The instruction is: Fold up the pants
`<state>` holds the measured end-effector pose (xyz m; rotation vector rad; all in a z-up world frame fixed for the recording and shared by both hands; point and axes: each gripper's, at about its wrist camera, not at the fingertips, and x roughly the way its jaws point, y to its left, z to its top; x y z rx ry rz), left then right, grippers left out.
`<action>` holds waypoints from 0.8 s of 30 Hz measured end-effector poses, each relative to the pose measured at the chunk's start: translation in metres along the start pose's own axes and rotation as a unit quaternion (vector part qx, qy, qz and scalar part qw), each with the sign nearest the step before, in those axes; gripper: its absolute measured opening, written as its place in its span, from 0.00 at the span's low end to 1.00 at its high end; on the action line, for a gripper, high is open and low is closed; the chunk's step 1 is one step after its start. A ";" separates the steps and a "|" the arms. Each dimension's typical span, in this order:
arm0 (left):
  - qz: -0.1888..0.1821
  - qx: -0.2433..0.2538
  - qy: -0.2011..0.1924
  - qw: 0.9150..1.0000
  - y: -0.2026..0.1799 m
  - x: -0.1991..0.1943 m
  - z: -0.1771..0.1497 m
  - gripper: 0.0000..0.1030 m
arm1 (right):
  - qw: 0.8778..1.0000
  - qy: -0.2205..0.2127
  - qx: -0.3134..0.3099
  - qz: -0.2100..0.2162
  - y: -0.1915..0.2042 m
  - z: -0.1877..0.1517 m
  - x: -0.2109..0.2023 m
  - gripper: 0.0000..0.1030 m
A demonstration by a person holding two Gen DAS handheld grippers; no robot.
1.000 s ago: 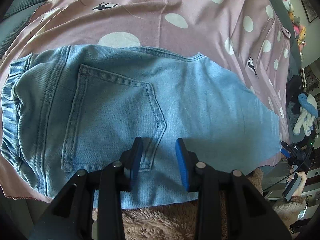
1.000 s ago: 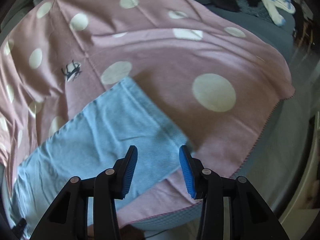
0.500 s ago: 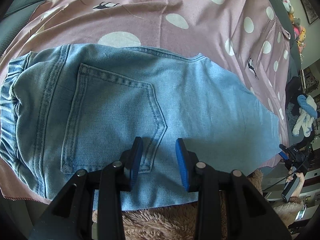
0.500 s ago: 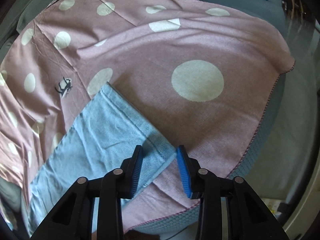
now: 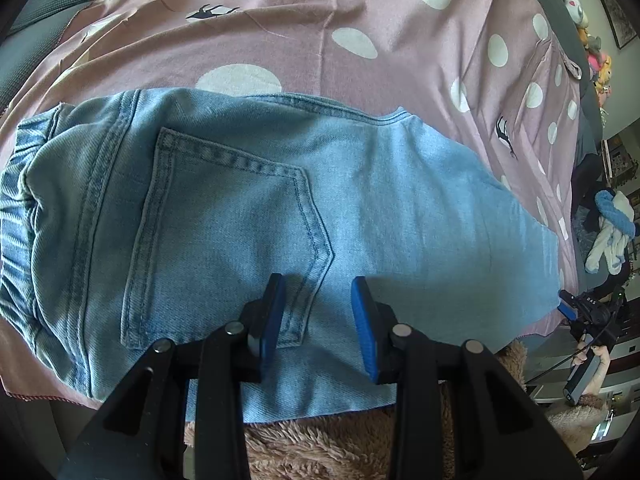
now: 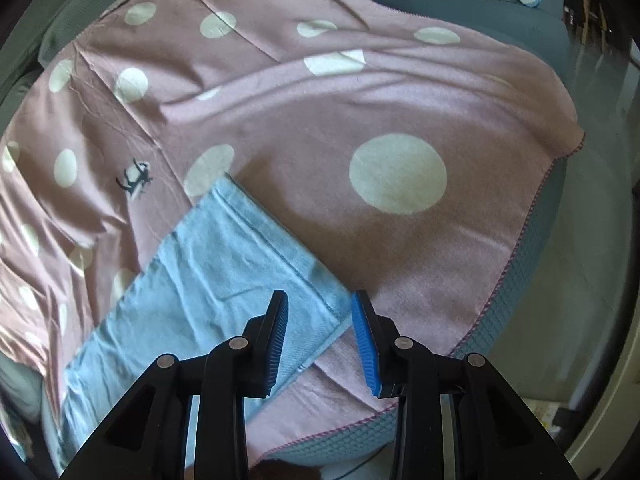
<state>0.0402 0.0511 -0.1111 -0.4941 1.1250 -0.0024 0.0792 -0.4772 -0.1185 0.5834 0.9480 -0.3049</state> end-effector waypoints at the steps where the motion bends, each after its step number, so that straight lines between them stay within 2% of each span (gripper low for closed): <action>1: 0.000 0.001 0.000 1.000 0.000 0.000 0.000 0.33 | 1.000 -0.001 0.001 -0.002 0.000 -0.001 0.001 0.35; 8: 0.001 0.000 -0.003 1.000 -0.001 0.000 0.000 0.33 | 1.000 -0.002 -0.009 -0.017 0.005 -0.001 0.007 0.35; 13: 0.001 -0.001 -0.003 1.000 -0.001 0.000 -0.001 0.33 | 1.000 0.013 0.009 -0.018 -0.001 -0.001 0.011 0.35; 19: 0.001 0.000 -0.003 1.000 -0.001 0.000 0.000 0.33 | 1.000 -0.002 0.018 -0.008 -0.001 0.000 0.006 0.34; 21: -0.001 -0.001 -0.002 1.000 0.000 0.000 0.000 0.33 | 1.000 -0.004 0.010 -0.016 0.001 0.002 0.008 0.30; 24: -0.004 -0.005 -0.002 1.000 0.001 0.000 -0.001 0.33 | 0.999 -0.021 -0.009 -0.030 0.006 0.003 0.005 0.14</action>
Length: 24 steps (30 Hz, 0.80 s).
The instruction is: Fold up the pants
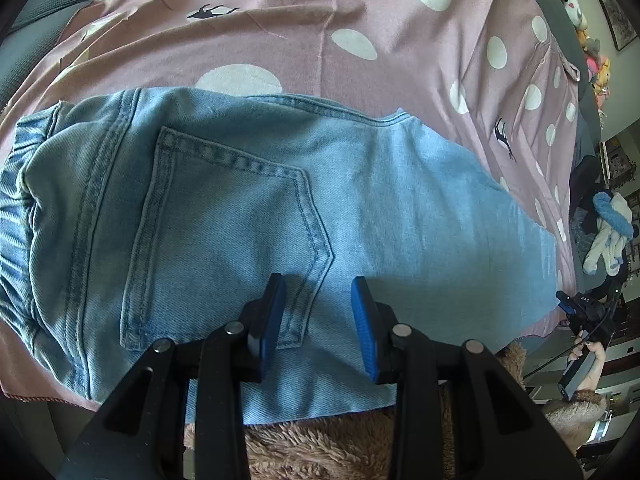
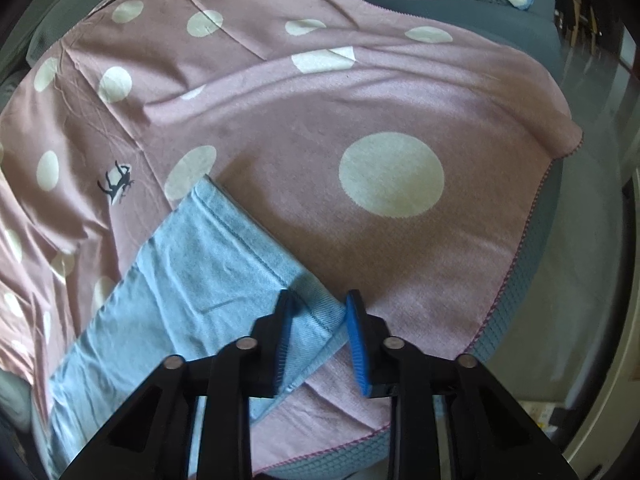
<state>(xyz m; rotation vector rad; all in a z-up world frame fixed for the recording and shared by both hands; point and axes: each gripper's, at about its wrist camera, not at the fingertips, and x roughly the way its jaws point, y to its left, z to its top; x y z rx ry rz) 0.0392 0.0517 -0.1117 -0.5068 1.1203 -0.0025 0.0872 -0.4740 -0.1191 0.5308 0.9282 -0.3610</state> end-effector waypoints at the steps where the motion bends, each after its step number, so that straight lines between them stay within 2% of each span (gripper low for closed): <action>1: 0.000 0.000 0.000 1.000 0.000 0.000 0.000 0.33 | 1.000 -0.008 -0.002 0.004 0.001 0.000 -0.004 0.11; 5: 0.004 0.002 0.002 1.000 -0.002 0.000 0.001 0.33 | 0.999 -0.038 0.007 0.015 -0.001 -0.001 -0.023 0.08; 9: 0.006 0.003 0.004 1.000 -0.003 0.001 0.002 0.33 | 0.998 -0.061 -0.013 -0.007 0.001 -0.005 -0.033 0.07; 13: 0.008 0.005 0.007 1.000 -0.004 0.002 0.005 0.33 | 0.999 -0.027 -0.010 -0.021 -0.003 -0.008 -0.007 0.07; 19: 0.013 0.007 0.010 1.000 -0.012 -0.003 0.008 0.30 | 0.999 -0.031 -0.021 -0.029 0.000 -0.009 -0.003 0.07; 24: -0.041 0.052 0.010 0.998 -0.051 -0.007 0.004 0.33 | 0.998 -0.034 -0.030 -0.031 0.001 -0.011 -0.002 0.07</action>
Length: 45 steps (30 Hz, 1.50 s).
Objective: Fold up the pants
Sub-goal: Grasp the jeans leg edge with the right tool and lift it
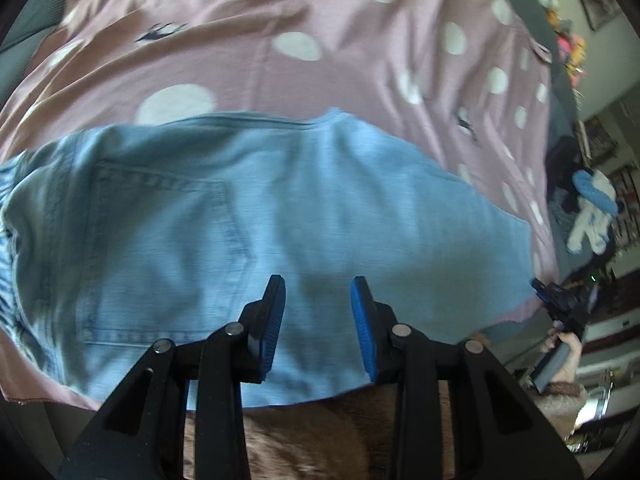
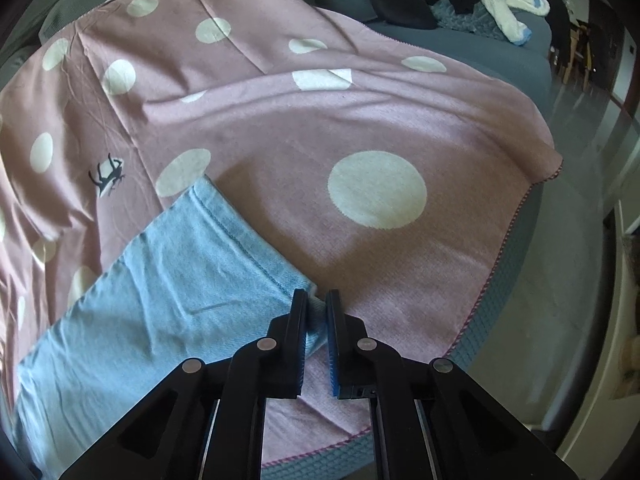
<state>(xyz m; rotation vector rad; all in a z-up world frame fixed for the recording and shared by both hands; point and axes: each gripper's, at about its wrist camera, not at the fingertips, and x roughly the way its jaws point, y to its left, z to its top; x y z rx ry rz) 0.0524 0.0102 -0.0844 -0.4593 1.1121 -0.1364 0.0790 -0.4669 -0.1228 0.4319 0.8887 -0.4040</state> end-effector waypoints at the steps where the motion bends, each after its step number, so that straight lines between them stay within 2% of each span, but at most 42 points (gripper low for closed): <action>1: -0.005 0.010 0.004 1.000 -0.008 0.002 0.000 0.33 | 1.000 -0.001 0.000 0.000 0.000 0.000 0.000 0.07; 6: -0.018 0.039 0.036 0.998 -0.035 0.024 -0.005 0.33 | 1.000 -0.004 -0.011 -0.008 0.003 -0.001 0.000 0.07; 10: -0.013 0.044 0.066 0.997 -0.038 0.042 -0.010 0.33 | 1.000 -0.008 -0.010 -0.006 -0.001 -0.002 -0.007 0.07; 12: -0.010 0.039 0.076 0.996 -0.034 0.050 -0.011 0.33 | 1.000 -0.007 -0.003 0.001 -0.006 -0.003 -0.013 0.10; 14: -0.021 0.027 0.074 0.997 -0.030 0.051 -0.011 0.34 | 1.000 -0.008 0.000 0.006 -0.010 -0.004 -0.019 0.20; 16: -0.037 0.009 0.076 0.996 -0.024 0.053 -0.011 0.35 | 1.000 -0.010 0.007 0.023 -0.015 -0.005 -0.024 0.42; 17: -0.042 0.003 0.076 0.996 -0.021 0.053 -0.011 0.35 | 0.999 -0.007 0.013 0.045 -0.017 -0.007 -0.024 0.45; 20: -0.049 -0.003 0.075 0.996 -0.019 0.052 -0.012 0.35 | 0.995 0.019 0.025 0.099 -0.017 -0.012 -0.012 0.45; 22: -0.046 -0.001 0.074 0.996 -0.022 0.051 -0.012 0.35 | 0.993 0.038 0.029 0.107 -0.012 -0.015 0.001 0.45; 23: -0.044 0.001 0.074 0.996 -0.023 0.051 -0.013 0.35 | 0.993 0.039 0.029 0.110 -0.010 -0.016 0.006 0.45; 25: -0.042 0.002 0.072 0.996 -0.026 0.051 -0.013 0.35 | 0.993 0.014 0.032 0.115 -0.008 -0.014 0.009 0.45; 27: -0.043 0.000 0.070 0.997 -0.025 0.050 -0.014 0.35 | 0.991 0.013 0.048 0.127 -0.010 -0.011 0.010 0.45; 28: -0.045 -0.002 0.068 0.997 -0.025 0.050 -0.015 0.36 | 0.988 0.012 0.059 0.139 -0.012 -0.007 0.011 0.41; 29: -0.047 -0.003 0.068 0.997 -0.023 0.049 -0.014 0.36 | 0.988 0.012 0.064 0.142 -0.014 -0.005 0.013 0.28; 30: -0.049 -0.005 0.068 0.996 -0.023 0.049 -0.014 0.36 | 0.987 0.013 0.071 0.143 -0.016 -0.004 0.015 0.20; 31: -0.049 -0.008 0.069 0.996 -0.022 0.047 -0.013 0.36 | 0.984 0.018 0.083 0.155 -0.019 -0.002 0.016 0.17; 33: -0.042 -0.006 0.070 0.997 -0.023 0.043 -0.013 0.36 | 0.981 0.017 0.097 0.168 -0.019 -0.003 0.011 0.15; 36: -0.012 0.005 0.055 0.998 -0.022 0.032 -0.013 0.38 | 0.982 -0.020 0.067 0.178 -0.003 0.000 -0.015 0.15; 39: 0.003 0.006 0.040 0.999 -0.017 0.023 -0.012 0.42 | 0.978 -0.057 0.017 0.201 0.024 0.006 -0.050 0.15; 45: 0.019 -0.016 0.007 1.000 0.002 0.001 -0.010 0.43 | 0.952 -0.098 -0.117 0.264 0.108 -0.001 -0.117 0.14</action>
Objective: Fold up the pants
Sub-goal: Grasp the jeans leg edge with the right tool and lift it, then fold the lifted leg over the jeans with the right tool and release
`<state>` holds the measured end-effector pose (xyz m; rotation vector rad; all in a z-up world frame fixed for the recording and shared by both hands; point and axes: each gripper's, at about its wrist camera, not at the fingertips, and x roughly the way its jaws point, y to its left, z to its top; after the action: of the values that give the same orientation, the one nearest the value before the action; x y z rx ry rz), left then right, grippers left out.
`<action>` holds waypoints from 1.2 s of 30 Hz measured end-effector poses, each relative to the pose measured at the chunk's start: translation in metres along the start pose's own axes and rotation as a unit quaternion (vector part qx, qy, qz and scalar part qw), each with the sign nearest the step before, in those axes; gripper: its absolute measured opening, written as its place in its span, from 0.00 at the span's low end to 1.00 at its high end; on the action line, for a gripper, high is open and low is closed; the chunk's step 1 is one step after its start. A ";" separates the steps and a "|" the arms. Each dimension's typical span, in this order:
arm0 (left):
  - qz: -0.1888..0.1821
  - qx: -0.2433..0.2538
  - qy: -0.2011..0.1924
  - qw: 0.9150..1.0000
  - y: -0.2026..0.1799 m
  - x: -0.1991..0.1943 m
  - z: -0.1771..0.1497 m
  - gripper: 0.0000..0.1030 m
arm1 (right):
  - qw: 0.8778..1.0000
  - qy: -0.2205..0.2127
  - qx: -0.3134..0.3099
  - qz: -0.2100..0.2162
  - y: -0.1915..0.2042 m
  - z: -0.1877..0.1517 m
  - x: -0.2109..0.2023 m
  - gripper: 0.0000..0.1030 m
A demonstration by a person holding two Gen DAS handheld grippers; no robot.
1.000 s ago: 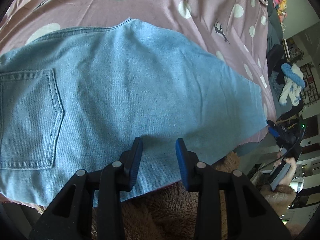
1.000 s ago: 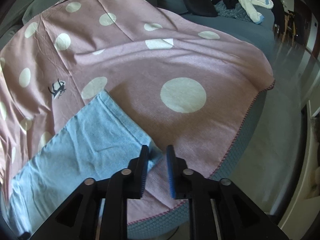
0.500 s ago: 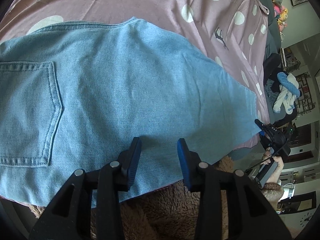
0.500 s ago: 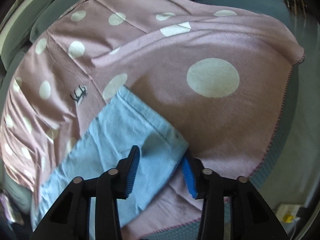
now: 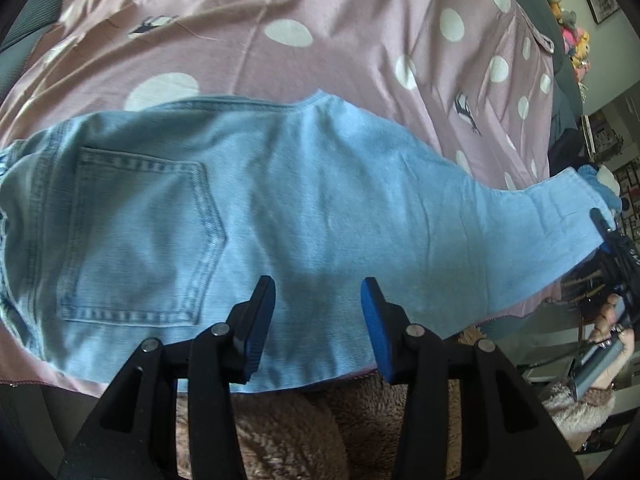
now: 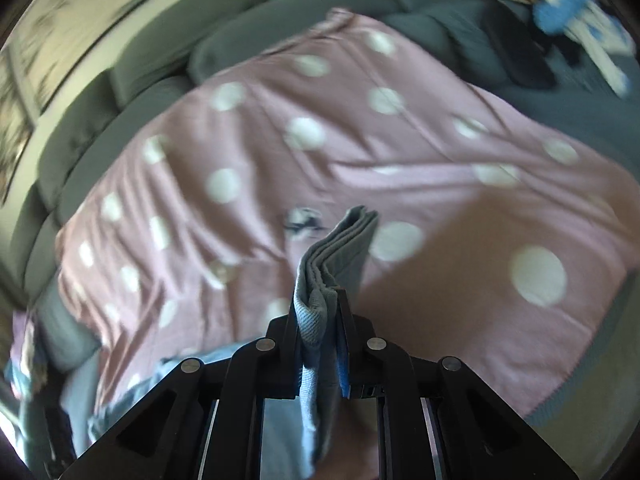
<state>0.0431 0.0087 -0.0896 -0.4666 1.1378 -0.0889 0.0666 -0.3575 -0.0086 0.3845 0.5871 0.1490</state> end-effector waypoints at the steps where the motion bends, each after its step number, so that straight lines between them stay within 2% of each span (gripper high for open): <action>1: 0.001 -0.003 -0.004 1.000 0.003 -0.003 0.000 0.43 | 0.999 0.004 -0.028 0.016 0.022 -0.001 0.001 0.14; 6: 0.006 -0.019 -0.012 1.000 0.013 -0.009 -0.001 0.46 | 0.986 0.046 -0.127 0.098 0.097 -0.026 0.015 0.14; 9: 0.006 -0.029 -0.010 1.000 0.016 -0.007 -0.001 0.46 | 0.971 0.101 -0.166 0.138 0.128 -0.052 0.037 0.14; 16: 0.006 -0.037 -0.006 0.999 0.022 -0.005 -0.002 0.46 | 0.932 0.242 -0.224 0.149 0.163 -0.117 0.097 0.14; 19: 0.005 -0.040 -0.001 0.999 0.023 -0.001 0.000 0.46 | 0.922 0.274 -0.240 0.130 0.167 -0.137 0.110 0.15; 20: 0.004 -0.039 0.001 0.999 0.022 -0.001 0.000 0.46 | 0.919 0.284 -0.243 0.124 0.168 -0.141 0.112 0.19; 22: -0.001 -0.036 0.003 0.999 0.020 0.000 0.002 0.46 | 0.920 0.283 -0.239 0.126 0.167 -0.144 0.108 0.25; 25: -0.015 -0.025 0.001 1.000 0.012 -0.001 0.007 0.49 | 0.928 0.261 -0.234 0.125 0.162 -0.133 0.091 0.55; 26: -0.022 -0.022 0.000 1.000 0.010 -0.001 0.010 0.51 | 0.933 0.246 -0.227 0.132 0.157 -0.127 0.084 0.60; 29: -0.049 -0.011 0.003 0.999 -0.001 0.004 0.020 0.54 | 0.946 0.217 -0.203 0.133 0.136 -0.110 0.066 0.63; 31: -0.057 -0.002 0.009 0.998 -0.009 0.013 0.026 0.54 | 0.958 0.196 -0.189 0.092 0.116 -0.102 0.063 0.63; 34: -0.058 0.013 0.034 0.998 -0.025 0.037 0.034 0.53 | 0.968 0.184 -0.167 0.040 0.090 -0.098 0.064 0.62; 36: -0.064 0.019 0.052 0.996 -0.033 0.051 0.037 0.52 | 0.972 0.184 -0.146 0.010 0.070 -0.098 0.066 0.56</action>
<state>0.1037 -0.0245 -0.1074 -0.5064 1.2049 -0.2487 0.0638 -0.2466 -0.0896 0.0731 0.9144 0.3260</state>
